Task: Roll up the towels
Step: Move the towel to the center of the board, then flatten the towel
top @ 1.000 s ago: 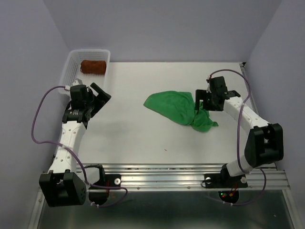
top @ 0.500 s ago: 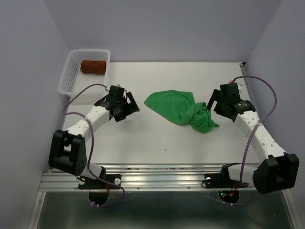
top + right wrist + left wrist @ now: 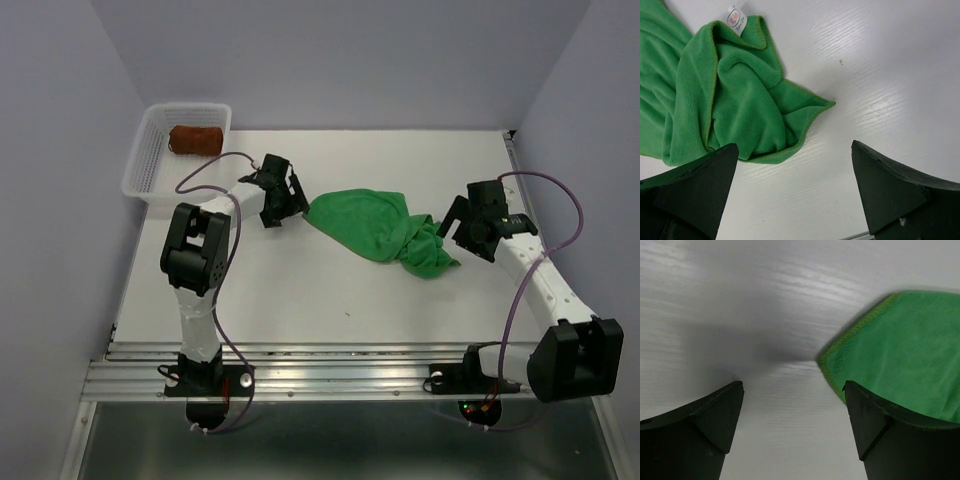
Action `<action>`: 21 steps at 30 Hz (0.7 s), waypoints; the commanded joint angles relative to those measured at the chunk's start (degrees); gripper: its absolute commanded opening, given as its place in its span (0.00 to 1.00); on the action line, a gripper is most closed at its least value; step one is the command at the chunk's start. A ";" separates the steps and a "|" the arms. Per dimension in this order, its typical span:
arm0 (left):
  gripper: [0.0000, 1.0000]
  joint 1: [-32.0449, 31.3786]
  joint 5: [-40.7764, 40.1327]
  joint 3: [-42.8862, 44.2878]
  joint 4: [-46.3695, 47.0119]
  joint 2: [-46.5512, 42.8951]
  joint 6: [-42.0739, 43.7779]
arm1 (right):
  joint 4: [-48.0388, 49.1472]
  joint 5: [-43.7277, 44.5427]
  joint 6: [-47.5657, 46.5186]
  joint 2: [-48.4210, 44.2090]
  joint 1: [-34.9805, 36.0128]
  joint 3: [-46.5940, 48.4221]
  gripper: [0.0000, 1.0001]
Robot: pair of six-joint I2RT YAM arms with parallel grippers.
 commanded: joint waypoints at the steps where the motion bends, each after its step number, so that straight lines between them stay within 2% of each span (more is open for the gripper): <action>1: 0.92 -2.42 0.27 3.68 -1.36 2.34 3.31 | 2.31 -1.72 0.47 0.75 -3.31 1.30 1.00; 5: 0.90 -3.48 -1.30 3.86 -1.63 4.72 3.93 | 4.25 -4.63 -0.85 1.54 -5.60 1.12 1.00; 8: 0.83 -3.57 -2.45 5.26 -2.77 6.91 4.10 | 6.35 -6.39 -1.73 1.98 -5.60 0.68 1.00; 12: 0.68 -4.18 -4.83 6.58 -3.65 8.24 5.24 | 6.80 -6.30 -2.17 3.21 -6.13 1.21 1.00; 13: 0.62 -4.53 -5.35 6.50 -3.74 8.41 5.42 | 6.89 -6.74 -2.35 3.82 -6.13 1.47 1.00; 16: 0.55 -4.62 -6.41 6.49 -4.09 9.55 5.25 | 7.33 -7.62 -2.52 4.36 -6.66 1.47 1.00; 21: 0.52 -4.71 -5.97 7.90 -4.62 11.84 5.51 | 7.59 -8.15 -3.49 4.45 -6.66 1.12 1.00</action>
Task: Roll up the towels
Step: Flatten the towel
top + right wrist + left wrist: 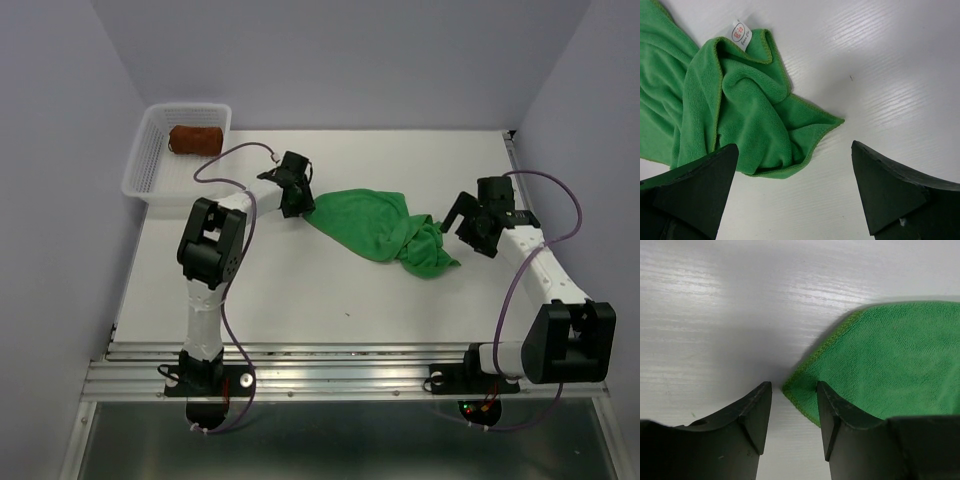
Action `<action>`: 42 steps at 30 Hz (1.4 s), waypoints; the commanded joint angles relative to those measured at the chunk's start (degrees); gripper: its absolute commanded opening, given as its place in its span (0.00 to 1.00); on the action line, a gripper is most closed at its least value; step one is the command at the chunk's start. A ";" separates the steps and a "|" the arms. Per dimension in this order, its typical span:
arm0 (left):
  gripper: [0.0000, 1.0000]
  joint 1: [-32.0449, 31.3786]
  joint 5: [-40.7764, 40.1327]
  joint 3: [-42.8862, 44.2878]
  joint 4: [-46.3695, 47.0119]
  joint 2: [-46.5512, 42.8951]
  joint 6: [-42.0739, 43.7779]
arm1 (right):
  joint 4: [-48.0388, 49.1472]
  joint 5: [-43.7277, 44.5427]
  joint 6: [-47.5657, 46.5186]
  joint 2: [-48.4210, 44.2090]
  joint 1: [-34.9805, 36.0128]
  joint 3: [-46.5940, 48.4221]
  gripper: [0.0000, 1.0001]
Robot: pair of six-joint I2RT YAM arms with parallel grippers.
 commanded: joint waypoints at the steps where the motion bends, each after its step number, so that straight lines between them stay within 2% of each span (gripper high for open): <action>1: 0.52 -0.51 -1.32 0.12 -4.46 5.11 1.05 | 2.56 -0.43 -1.20 -0.36 -0.36 1.03 1.00; 7: 0.52 -2.18 -4.12 1.88 -7.18 6.51 2.54 | 2.83 0.88 -1.37 -0.01 -0.88 1.12 1.00; 9: 0.49 -2.45 -5.09 1.79 -7.89 7.04 2.55 | 3.26 0.89 -1.46 0.51 -0.89 1.12 1.00; 11: 0.26 -2.45 -5.01 1.53 -7.80 7.92 2.28 | 3.79 0.80 -1.55 1.13 -0.89 1.47 1.00; 12: 0.05 -2.45 -4.66 1.44 -7.72 8.18 2.37 | 4.32 0.71 -1.46 1.91 -0.89 1.65 1.00; 13: 0.00 -2.45 -4.22 0.92 -7.19 8.62 2.28 | 4.58 0.62 -1.37 2.36 -0.89 1.91 1.00; 16: 0.00 -2.36 -3.60 -1.97 -4.65 6.62 2.20 | 6.16 -0.69 -1.37 4.72 -0.89 3.31 1.00; 22: 0.00 -1.92 -10.71 -10.05 -2.36 -2.52 0.00 | 8.10 -2.71 -1.37 10.62 -1.42 9.02 1.00; 23: 0.00 -1.66 -11.85 -12.08 -2.18 -6.45 -0.35 | 9.23 -6.55 -1.20 12.10 -1.42 9.99 1.00; 24: 0.00 -1.48 -12.30 -12.10 -2.18 -6.49 -0.36 | 9.24 -6.58 -1.20 12.90 -1.42 10.00 1.00; 25: 0.00 -1.22 -12.65 -14.01 -1.92 -8.58 -0.44 | 10.64 -10.93 -2.24 13.69 -1.42 10.87 1.00; 31: 0.00 0.80 -11.07 -17.36 -1.39 -10.53 -0.88 | 20.13 -26.51 -3.22 18.00 -0.72 10.61 1.00; 38: 0.00 1.07 -9.93 -17.19 -1.48 -9.92 -0.97 | 21.64 -25.49 -2.34 25.82 4.81 17.28 1.00; 42: 0.00 1.42 -10.28 -17.46 -1.74 -10.27 -0.97 | 20.85 -23.90 -1.02 29.25 5.53 19.66 1.00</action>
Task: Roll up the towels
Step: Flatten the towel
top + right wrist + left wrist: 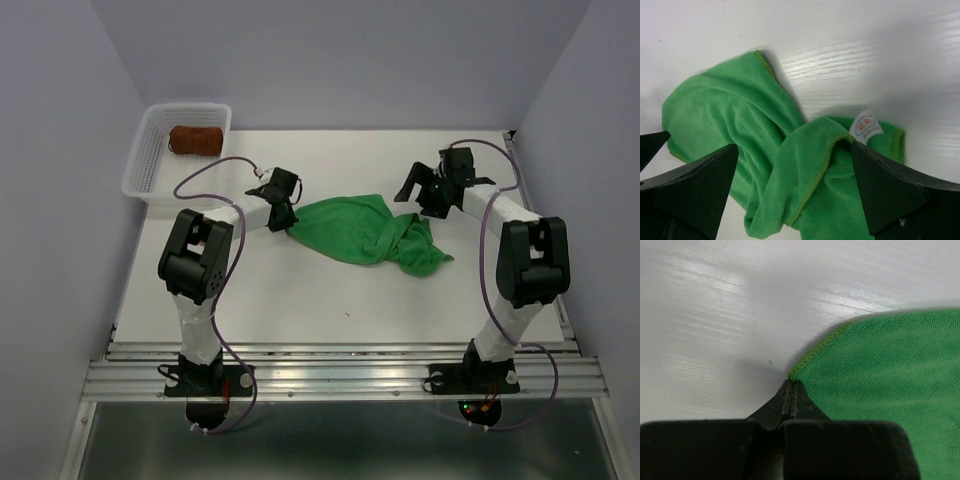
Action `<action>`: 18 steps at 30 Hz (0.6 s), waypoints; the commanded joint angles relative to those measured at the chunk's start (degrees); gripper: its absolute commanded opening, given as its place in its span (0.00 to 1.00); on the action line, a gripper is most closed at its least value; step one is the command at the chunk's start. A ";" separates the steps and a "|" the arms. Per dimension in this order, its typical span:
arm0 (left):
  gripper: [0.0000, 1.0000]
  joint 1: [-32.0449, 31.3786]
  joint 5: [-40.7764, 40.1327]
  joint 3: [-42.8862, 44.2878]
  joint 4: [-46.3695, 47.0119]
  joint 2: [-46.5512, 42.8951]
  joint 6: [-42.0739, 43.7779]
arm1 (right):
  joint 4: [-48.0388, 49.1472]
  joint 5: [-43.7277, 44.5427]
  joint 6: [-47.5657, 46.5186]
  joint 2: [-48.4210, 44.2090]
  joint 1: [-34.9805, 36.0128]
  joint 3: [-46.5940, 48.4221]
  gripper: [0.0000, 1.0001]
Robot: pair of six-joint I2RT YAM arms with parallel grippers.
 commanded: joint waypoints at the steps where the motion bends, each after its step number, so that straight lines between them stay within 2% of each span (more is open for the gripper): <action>1: 0.00 0.96 -1.34 -2.33 -4.89 -0.43 0.47 | 2.84 0.23 1.67 1.80 1.44 3.86 1.00; 11: 0.00 2.54 -1.08 -3.39 -4.80 -1.49 0.65 | -0.06 4.01 2.99 1.02 3.20 2.90 1.00; 18: 0.00 3.16 0.06 -4.00 -4.18 -2.19 0.82 | 0.29 2.96 2.99 3.12 5.66 3.69 0.97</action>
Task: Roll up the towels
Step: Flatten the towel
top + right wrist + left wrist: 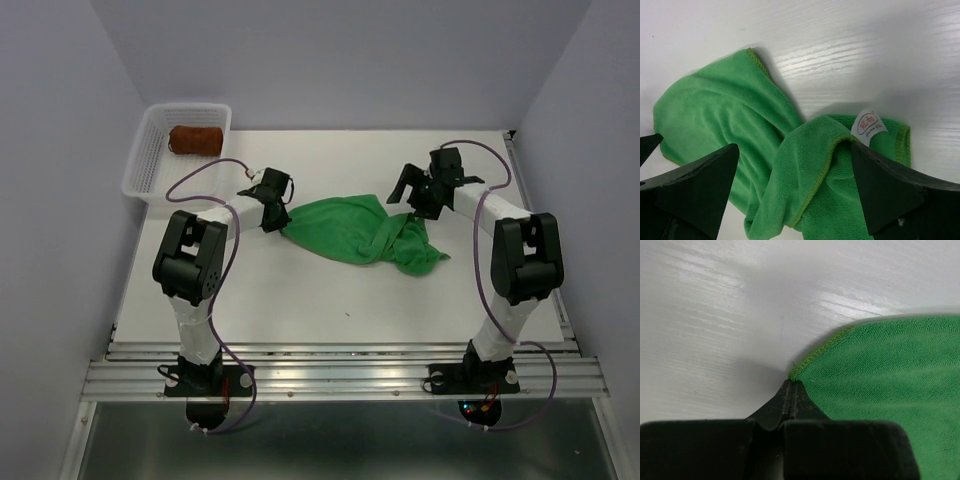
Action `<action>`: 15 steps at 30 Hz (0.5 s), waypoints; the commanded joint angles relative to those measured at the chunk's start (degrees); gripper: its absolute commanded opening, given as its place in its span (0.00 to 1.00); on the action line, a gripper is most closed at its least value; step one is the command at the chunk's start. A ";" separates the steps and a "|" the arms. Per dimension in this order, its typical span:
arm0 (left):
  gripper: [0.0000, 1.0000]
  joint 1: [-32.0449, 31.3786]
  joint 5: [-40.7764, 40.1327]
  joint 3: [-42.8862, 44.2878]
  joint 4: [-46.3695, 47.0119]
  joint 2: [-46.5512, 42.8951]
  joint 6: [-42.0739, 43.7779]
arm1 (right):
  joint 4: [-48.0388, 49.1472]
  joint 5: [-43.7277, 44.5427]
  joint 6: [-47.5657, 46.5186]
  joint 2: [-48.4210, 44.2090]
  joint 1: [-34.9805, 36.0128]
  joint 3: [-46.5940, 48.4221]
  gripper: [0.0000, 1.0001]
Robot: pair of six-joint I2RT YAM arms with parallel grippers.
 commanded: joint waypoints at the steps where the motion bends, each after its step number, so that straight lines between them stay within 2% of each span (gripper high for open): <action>1: 0.00 0.78 -0.92 -2.32 -4.64 -0.97 0.85 | 0.79 -0.06 0.72 0.74 2.08 1.68 0.97; 10: 0.00 1.04 -1.18 -2.94 -4.64 -1.58 0.84 | 1.23 1.17 2.12 1.71 2.08 1.15 0.95; 15: 0.00 1.30 -1.18 -3.02 -4.73 -1.67 0.84 | 1.23 3.01 3.44 2.50 2.08 1.33 0.88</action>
